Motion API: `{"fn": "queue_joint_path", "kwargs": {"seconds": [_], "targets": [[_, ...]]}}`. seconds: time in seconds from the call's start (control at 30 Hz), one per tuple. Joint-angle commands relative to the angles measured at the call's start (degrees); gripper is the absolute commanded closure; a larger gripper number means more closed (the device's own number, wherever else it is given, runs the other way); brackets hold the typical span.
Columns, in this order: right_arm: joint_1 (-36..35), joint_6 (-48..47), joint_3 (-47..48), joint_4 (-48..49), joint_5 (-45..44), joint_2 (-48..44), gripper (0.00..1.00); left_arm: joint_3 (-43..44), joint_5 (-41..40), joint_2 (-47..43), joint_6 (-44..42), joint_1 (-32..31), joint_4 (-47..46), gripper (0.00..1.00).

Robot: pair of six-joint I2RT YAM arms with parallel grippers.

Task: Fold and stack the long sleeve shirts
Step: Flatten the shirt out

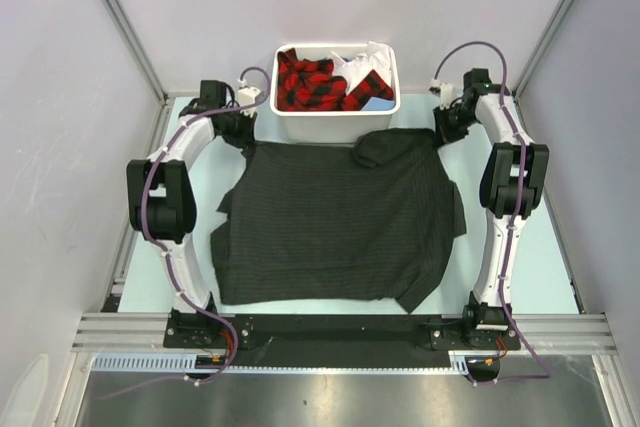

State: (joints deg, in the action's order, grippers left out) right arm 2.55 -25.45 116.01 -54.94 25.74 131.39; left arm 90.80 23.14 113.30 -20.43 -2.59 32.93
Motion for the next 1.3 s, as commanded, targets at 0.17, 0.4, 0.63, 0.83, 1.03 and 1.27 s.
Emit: {"fn": "queue_joint_path", "kwargs": {"seconds": [0.17, 0.4, 0.63, 0.83, 1.03, 1.27], "targets": [[2.5, -3.7, 0.0, -1.9, -7.5, -4.9, 0.43, 2.4, 2.2, -5.2, 1.2, 1.9, -3.5, 0.75], [4.3, -28.6, -34.9, -9.9, 8.2, -40.0, 0.2, -20.3, 7.8, -29.2, -21.9, -13.7, 6.3, 0.26], [-15.5, -44.3, -68.9, -9.3, 2.8, -75.4, 0.27, -46.9, 6.6, -49.8, -32.6, -31.6, 7.7, 0.34], [-34.2, -40.2, -79.8, -3.3, -4.2, -79.9, 0.3, -56.2, -2.9, -55.7, -37.1, -38.9, 12.6, 0.31], [-40.5, -39.9, -83.7, 2.6, -9.3, -74.4, 0.26, -60.8, -7.2, -56.4, -41.0, -39.3, 13.7, 0.29], [-43.3, -35.1, -87.1, 14.5, -17.2, -67.6, 0.49, -63.0, -8.7, -57.2, -43.9, -39.3, 14.4, 0.44]]}}
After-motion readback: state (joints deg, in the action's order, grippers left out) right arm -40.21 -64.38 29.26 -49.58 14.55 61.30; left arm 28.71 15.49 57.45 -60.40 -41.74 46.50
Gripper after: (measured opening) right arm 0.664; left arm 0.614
